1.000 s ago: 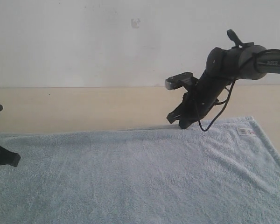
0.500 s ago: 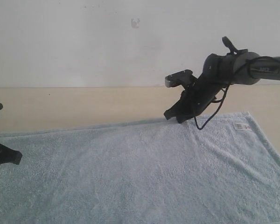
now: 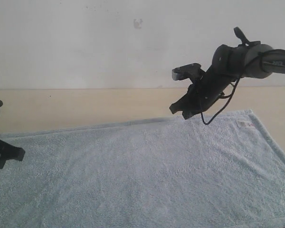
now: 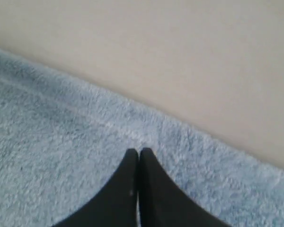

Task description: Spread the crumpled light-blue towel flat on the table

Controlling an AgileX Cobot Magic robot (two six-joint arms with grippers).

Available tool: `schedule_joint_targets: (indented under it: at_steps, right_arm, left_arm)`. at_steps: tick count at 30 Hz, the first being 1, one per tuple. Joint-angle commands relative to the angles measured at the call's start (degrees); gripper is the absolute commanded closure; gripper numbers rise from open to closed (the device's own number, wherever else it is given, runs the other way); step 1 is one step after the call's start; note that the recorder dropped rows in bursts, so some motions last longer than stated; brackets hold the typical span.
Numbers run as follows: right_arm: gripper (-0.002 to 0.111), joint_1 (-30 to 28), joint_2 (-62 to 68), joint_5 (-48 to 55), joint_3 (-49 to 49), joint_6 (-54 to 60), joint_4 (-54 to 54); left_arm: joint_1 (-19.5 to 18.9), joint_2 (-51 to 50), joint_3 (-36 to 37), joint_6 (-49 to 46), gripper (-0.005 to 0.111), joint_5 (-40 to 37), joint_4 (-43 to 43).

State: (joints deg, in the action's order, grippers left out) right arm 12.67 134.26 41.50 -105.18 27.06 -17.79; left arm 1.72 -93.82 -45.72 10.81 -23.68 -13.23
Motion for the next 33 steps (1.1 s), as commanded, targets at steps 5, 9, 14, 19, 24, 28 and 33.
schedule_joint_targets:
  at_steps: [5, 9, 14, 19, 24, 28, 33]
  right_arm:
    - [0.108, -0.2, -12.1, -7.1, 14.6, 2.0, -1.1]
    - [0.108, -0.2, -18.1, -6.9, 19.1, 1.5, -1.1]
    - [0.108, -0.2, -24.6, -8.8, 27.2, 1.1, -1.1]
    - [0.108, -0.2, -28.8, -12.5, 37.1, 1.1, -1.0]
    - [0.108, -0.2, -29.8, -16.9, 43.5, 0.6, -0.9]
    - [0.108, -0.2, -29.8, -18.6, 45.7, 0.5, -0.9]
    - [0.108, -0.2, -29.8, -19.6, 46.5, 0.5, -0.9]
  left_arm:
    - [-4.0, 4.0, -6.6, 20.7, 0.056, 6.7, -14.7]
    - [-5.0, 0.0, -8.8, 20.7, 0.055, 7.0, -14.7]
    - [-5.2, -7.3, -11.1, 20.7, 0.064, 9.1, -16.7]
    - [-5.2, -12.8, -14.0, 20.8, 0.081, 10.6, -16.2]
    - [-5.3, -16.3, -16.2, 21.1, 0.091, 10.3, -16.5]
    - [-5.5, -18.4, -17.0, 21.3, 0.094, 10.3, -17.9]
    - [-5.9, -19.5, -17.2, 21.4, 0.096, 9.9, -18.1]
